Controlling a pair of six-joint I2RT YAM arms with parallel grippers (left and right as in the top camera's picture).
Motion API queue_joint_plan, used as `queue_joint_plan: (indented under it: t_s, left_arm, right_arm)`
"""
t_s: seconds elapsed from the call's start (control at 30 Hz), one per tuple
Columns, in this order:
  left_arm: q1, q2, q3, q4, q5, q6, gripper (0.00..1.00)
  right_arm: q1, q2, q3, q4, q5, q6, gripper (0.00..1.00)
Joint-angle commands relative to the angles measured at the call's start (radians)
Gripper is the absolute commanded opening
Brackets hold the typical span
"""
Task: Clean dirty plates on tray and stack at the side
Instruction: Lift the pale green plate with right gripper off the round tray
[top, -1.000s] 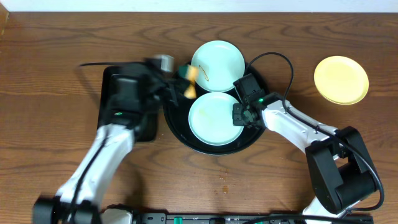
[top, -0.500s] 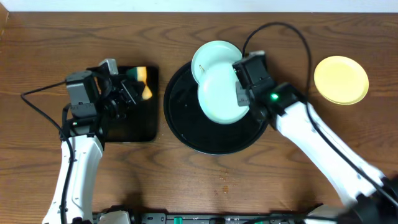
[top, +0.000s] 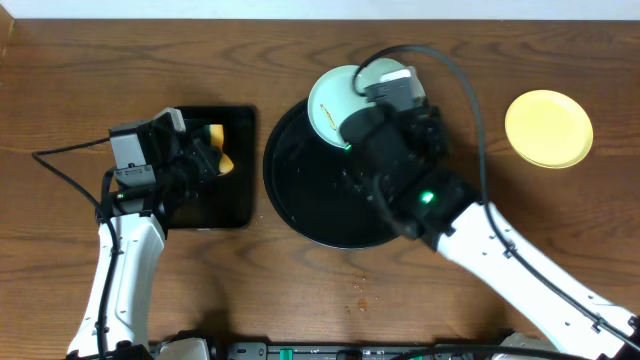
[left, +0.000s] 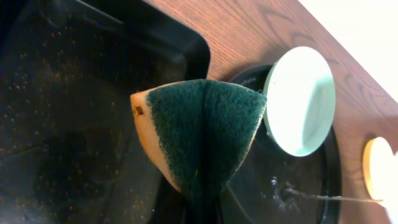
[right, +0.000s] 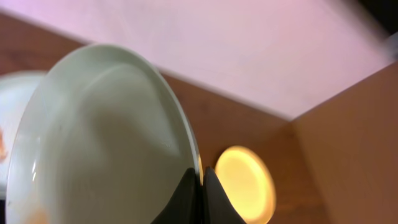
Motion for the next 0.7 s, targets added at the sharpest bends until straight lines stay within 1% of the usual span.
queue_joint_plan:
  t_s: [0.0, 0.2, 0.4, 0.5, 0.67]
  left_arm:
    - [0.005, 0.005, -0.001, -0.003, -0.020, 0.024, 0.08]
    - [0.005, 0.005, -0.001, -0.003, -0.020, 0.024, 0.08]
    - [0.005, 0.005, -0.001, -0.003, -0.020, 0.024, 0.08]
    - [0.005, 0.005, -0.001, -0.003, -0.020, 0.024, 0.08]
    - [0.005, 0.005, -0.001, -0.003, -0.020, 0.024, 0.08]
  right_arm:
    - [0.083, 0.010, 0.006, 0.063, 0.240, -0.132, 0.01]
    - [0.180, 0.035, 0.006, 0.197, 0.269, -0.303, 0.01]
    - [0.198, 0.086, 0.006, 0.278, 0.269, -0.472, 0.01]
    - [0.198, 0.108, 0.006, 0.299, 0.269, -0.516, 0.01]
    - [0.198, 0.119, 0.006, 0.328, 0.266, -0.545, 0.01]
